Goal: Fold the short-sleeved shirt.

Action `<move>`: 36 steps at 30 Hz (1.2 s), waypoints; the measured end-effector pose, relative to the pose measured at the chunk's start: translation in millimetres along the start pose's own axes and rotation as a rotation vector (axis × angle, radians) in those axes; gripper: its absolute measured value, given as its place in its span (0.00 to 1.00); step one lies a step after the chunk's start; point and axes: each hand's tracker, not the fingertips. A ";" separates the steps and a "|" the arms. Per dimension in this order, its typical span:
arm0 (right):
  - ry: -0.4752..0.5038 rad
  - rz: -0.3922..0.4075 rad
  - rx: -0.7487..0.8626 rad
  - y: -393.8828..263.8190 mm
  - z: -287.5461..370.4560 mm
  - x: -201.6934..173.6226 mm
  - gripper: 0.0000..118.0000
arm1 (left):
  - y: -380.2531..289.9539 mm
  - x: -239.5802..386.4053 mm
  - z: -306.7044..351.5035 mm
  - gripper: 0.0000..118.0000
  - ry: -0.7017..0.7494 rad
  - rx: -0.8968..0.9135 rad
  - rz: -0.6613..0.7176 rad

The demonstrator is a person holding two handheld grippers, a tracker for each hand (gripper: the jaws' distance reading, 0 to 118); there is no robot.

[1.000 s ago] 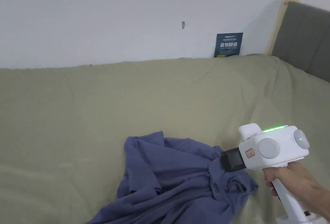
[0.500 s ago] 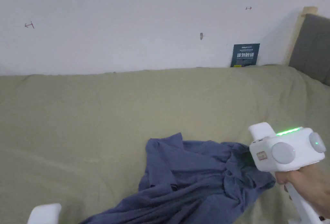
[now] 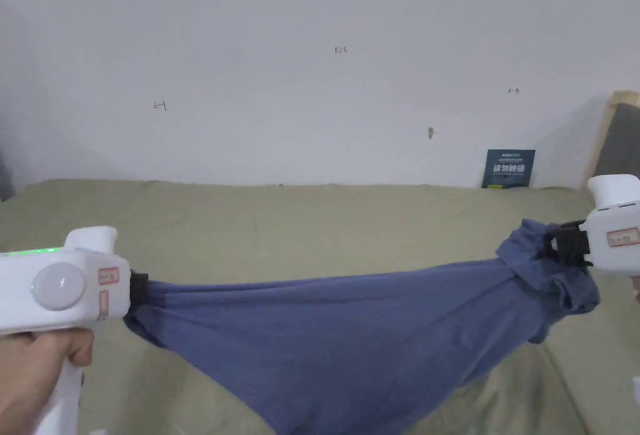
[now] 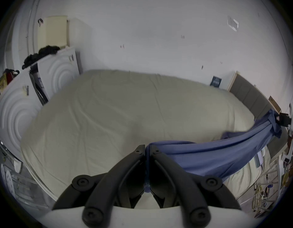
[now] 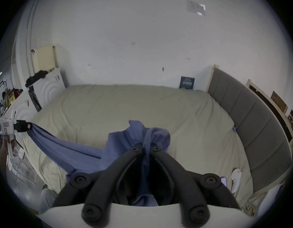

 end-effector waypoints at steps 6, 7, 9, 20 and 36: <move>-0.006 0.033 0.094 39.2 57.2 -12.0 0.07 | 56.2 9.3 71.3 0.00 0.031 0.135 -0.028; -0.007 0.037 0.109 45.7 65.5 -13.9 0.07 | 65.1 9.3 79.5 0.00 0.036 0.148 -0.031; -0.011 0.040 0.125 57.1 75.2 -14.8 0.07 | 78.9 11.4 94.6 0.00 0.037 0.162 -0.028; -0.049 0.073 0.179 110.9 81.8 -21.4 0.07 | 140.0 23.0 110.1 0.00 0.094 0.199 -0.048; -0.142 0.059 0.198 200.9 -17.3 -8.8 0.07 | 226.2 65.0 27.7 0.00 0.196 0.241 -0.087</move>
